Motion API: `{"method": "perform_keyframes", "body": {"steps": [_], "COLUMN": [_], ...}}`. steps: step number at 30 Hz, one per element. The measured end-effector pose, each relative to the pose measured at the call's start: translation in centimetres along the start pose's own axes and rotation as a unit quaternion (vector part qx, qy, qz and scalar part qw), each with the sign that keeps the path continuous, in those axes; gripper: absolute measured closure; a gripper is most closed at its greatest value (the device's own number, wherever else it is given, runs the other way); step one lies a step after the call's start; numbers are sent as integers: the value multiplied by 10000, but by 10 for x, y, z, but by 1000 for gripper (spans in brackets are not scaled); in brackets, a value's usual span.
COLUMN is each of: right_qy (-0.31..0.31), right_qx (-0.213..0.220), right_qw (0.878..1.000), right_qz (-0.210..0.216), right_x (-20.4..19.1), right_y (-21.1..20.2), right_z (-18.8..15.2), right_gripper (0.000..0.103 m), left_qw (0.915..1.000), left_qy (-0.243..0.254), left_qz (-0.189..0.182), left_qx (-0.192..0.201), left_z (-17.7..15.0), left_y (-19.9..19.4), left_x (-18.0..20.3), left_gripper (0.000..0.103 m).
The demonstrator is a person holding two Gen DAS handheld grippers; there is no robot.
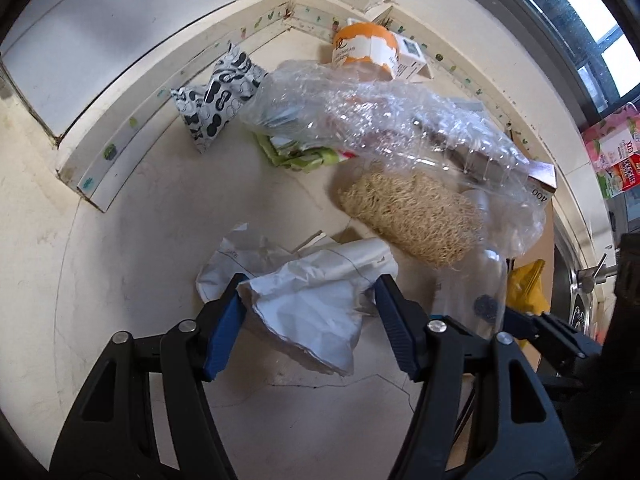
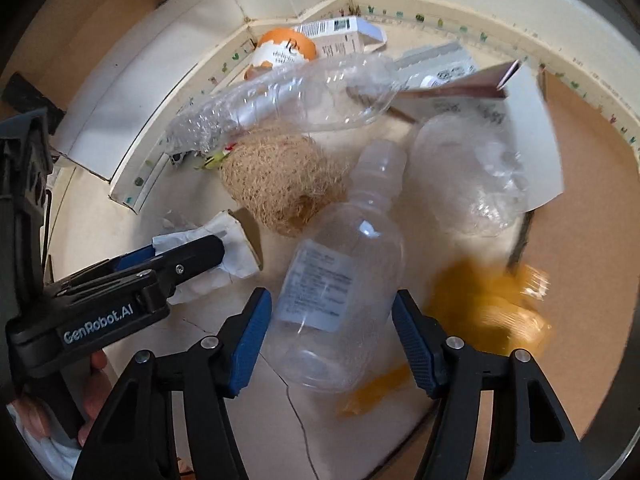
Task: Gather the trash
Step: 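Grasp the clear plastic bottle with the right tool while the left tool grasps the white tissues, then carry the bottle and tissues down over the trash bin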
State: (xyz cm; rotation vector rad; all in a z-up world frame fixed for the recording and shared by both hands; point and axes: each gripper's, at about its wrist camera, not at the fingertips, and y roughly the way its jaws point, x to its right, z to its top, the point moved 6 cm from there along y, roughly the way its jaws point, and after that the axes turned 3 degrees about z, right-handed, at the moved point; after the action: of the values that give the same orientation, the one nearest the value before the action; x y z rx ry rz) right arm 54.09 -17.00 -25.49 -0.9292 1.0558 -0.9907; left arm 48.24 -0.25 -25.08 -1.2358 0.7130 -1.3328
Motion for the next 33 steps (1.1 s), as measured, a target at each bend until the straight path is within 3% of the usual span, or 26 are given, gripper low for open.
{"method": "perform_keyframes", "body": {"steps": [2,3,6,13,20,33], "right_qy": [170,263,486,933,1177,1470], "right_qx": [2,34,111,265,573,1420], "right_qw": [9999,9996,9986,9944,9896,9762], "right_qz": [-13,25,189,413,601,722], "right_x": [3,5,9,12,-5,-51], "right_y": [5,6,5,-9,-43,-135], "right_z": [0,0,-3,-22,-57,-134], "right_gripper": [42,43,46,49,49,49], "left_qw": [9999,9999,9997,9996,9970,9789], "left_qy": [-1,19,22,66,527,1709], "left_qz": [-60,-101,-219,-238,-349,-744], "left_qx": [83,107,90,165,436,835], "left_z": [0,1,0,-12,-37,-107], "left_y": [-3,-5,-9,-28,-78,-195], "left_x": [1,1,0,-7,-1,7], "left_gripper": [57,80,88,91,92,92]}}
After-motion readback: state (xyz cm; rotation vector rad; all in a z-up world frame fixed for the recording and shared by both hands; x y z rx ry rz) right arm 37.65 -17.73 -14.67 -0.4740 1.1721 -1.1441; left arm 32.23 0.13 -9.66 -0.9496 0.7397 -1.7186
